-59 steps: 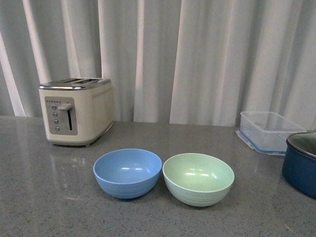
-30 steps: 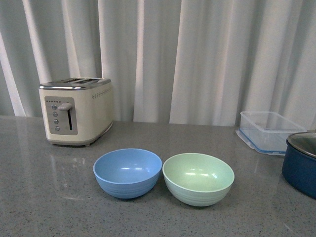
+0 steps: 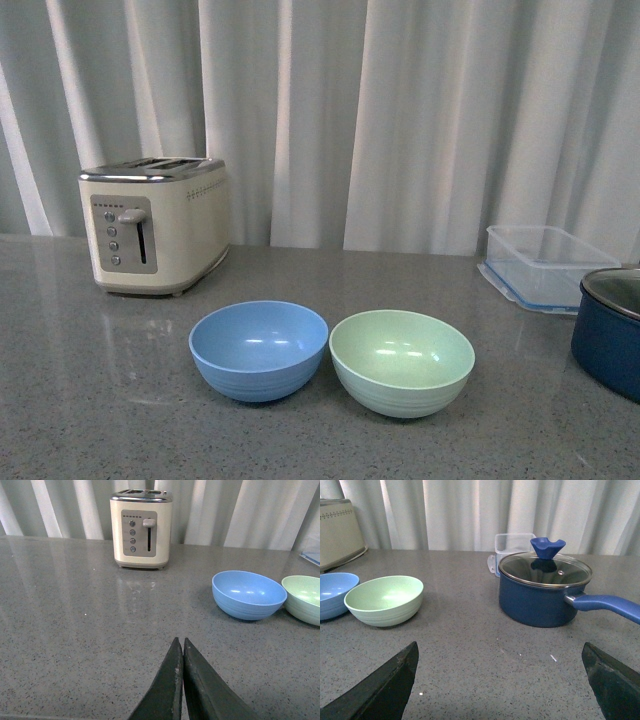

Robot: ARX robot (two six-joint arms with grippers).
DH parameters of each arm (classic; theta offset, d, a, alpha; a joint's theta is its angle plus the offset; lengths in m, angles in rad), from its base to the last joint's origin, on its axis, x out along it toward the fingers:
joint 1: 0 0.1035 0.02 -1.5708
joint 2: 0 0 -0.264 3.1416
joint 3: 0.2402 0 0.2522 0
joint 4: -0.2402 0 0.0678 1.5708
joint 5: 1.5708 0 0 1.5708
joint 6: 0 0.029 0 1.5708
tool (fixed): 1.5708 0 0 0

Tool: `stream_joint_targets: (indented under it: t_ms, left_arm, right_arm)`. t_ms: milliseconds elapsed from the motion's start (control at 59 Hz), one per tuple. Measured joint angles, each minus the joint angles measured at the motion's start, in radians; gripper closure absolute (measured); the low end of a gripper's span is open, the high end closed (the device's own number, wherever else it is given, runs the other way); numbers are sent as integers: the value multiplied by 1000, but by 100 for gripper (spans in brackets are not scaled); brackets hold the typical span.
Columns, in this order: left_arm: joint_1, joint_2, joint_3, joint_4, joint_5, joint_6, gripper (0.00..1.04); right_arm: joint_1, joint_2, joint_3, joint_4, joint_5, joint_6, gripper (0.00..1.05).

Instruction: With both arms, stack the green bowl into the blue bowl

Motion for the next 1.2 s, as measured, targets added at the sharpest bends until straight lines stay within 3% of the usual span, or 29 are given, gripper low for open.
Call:
stream_joint_targets:
  t_ms: [102, 220, 424, 593, 695, 763, 814, 932, 966, 1203]
  left_arm:
    - [0, -24, 0, -24, 0, 0, 101]
    - [0, -165, 0, -191, 1, 0, 101]
    - [0, -192, 0, -199, 0, 0, 101]
    - [0, -192, 0, -199, 0, 0, 73]
    - [0, -192, 0, -199, 0, 0, 55]
    - [0, -193, 0, -199, 0, 0, 44]
    - [0, -192, 0, -199, 0, 0, 37]
    - [0, -193, 0, -199, 0, 0, 9]
    - [0, -193, 0, -199, 0, 1, 5]
    - [0, -193, 0, -199, 0, 0, 7]
  right_arm:
    - [0, 0, 0, 0, 0, 0, 10]
    - [0, 0, 0, 0, 0, 0, 10]
    - [0, 0, 0, 0, 0, 0, 10]
    - [3, 12, 5, -18, 13, 0, 10]
    - [68, 295, 203, -402, 137, 10, 10]
    - [100, 473, 296, -502, 131, 29, 10]
    - [119, 578, 346, -499, 131, 41, 10]
    - [169, 888, 553, -426, 122, 96, 10]
    - [178, 936, 588, -417, 119, 107, 10]
    - [220, 1240, 827, -372, 89, 177, 10]
